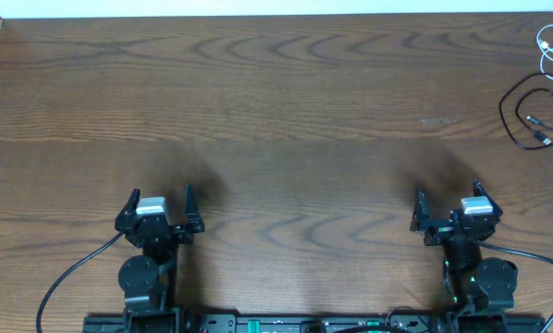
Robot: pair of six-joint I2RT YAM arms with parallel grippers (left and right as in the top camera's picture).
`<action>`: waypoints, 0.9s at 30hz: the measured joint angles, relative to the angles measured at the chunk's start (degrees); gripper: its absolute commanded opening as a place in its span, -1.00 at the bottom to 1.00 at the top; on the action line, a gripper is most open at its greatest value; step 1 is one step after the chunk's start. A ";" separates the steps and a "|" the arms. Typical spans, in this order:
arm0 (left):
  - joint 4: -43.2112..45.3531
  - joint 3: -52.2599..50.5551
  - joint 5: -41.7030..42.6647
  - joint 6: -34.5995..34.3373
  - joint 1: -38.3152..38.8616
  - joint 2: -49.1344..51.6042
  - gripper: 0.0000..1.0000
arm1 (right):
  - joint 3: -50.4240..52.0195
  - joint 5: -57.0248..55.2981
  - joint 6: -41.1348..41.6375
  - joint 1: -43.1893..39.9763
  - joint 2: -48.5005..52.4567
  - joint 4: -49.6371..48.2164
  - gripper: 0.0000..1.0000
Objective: Untangle cables
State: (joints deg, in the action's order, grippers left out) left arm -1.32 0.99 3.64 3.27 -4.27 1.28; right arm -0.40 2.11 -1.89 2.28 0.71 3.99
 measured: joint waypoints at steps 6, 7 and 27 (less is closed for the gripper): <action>-0.28 0.07 -0.13 0.22 0.00 -0.61 0.93 | 0.00 0.00 0.00 0.00 0.02 -0.02 0.99; -0.28 0.07 -0.13 0.22 0.00 -0.66 0.93 | 0.00 0.00 0.00 0.00 0.02 -0.02 0.98; -0.28 0.07 -0.13 0.22 0.00 -0.63 0.93 | 0.00 0.00 0.00 0.00 0.02 -0.02 0.99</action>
State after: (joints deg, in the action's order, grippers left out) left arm -1.61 1.06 3.51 3.49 -4.27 0.64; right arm -0.40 2.11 -1.89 2.28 0.73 3.97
